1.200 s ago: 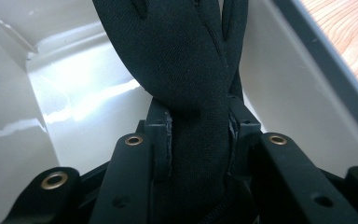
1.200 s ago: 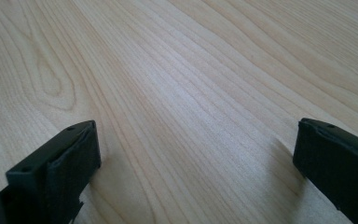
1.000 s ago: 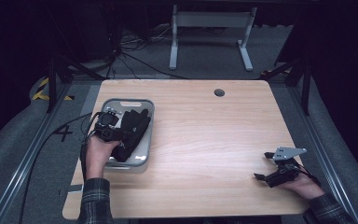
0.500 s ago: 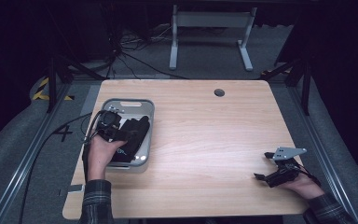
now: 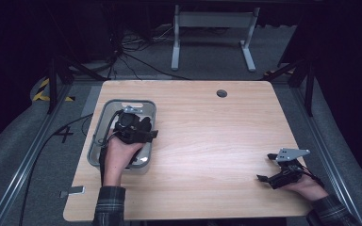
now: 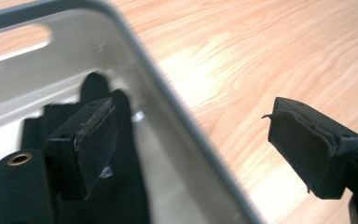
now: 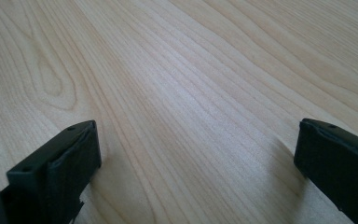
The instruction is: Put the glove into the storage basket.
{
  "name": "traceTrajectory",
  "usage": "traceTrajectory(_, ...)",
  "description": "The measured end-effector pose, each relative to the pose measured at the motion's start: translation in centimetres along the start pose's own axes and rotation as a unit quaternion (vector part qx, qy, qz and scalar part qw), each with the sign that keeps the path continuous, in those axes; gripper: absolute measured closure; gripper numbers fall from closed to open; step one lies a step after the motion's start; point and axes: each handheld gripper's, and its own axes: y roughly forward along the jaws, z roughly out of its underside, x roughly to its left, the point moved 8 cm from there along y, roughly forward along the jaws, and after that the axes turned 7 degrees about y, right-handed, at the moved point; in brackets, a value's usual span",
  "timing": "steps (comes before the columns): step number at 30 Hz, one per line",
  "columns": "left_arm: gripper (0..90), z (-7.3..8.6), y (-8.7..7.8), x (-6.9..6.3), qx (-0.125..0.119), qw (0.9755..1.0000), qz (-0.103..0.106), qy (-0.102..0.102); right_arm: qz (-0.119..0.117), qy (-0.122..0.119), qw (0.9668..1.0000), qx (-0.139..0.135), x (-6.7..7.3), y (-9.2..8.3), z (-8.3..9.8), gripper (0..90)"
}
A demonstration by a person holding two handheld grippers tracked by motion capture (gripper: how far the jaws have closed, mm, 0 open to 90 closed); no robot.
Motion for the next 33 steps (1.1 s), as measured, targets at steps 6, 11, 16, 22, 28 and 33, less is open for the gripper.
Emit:
traceTrajectory(6,15.6,-1.3,0.9,-3.4,-0.017,0.9993,0.020,0.027,0.000,0.000,1.0000,0.000,0.0,0.0,0.0,0.8)
traceTrajectory(11,15.6,-1.7,2.2,-5.7,-0.013,0.9984,0.032,0.046,0.000,0.000,1.0000,0.000,0.0,0.0,0.0,0.8)
traceTrajectory(16,15.3,-1.7,3.4,-7.7,-0.010,0.9971,0.042,0.062,0.000,0.000,1.0000,-0.001,0.0,0.0,0.0,0.7)
traceTrajectory(22,15.2,-1.5,4.7,-9.6,-0.017,0.9962,0.056,0.065,0.000,0.000,1.0000,-0.001,0.0,0.0,0.0,0.7)
traceTrajectory(28,15.2,-0.4,6.5,-12.0,-0.004,0.9939,0.074,0.081,0.000,0.000,1.0000,-0.001,0.0,0.0,0.0,0.7)
traceTrajectory(33,15.2,0.3,7.6,-13.2,0.001,0.9929,0.077,0.091,0.000,0.000,1.0000,-0.001,0.0,0.0,0.0,0.7)
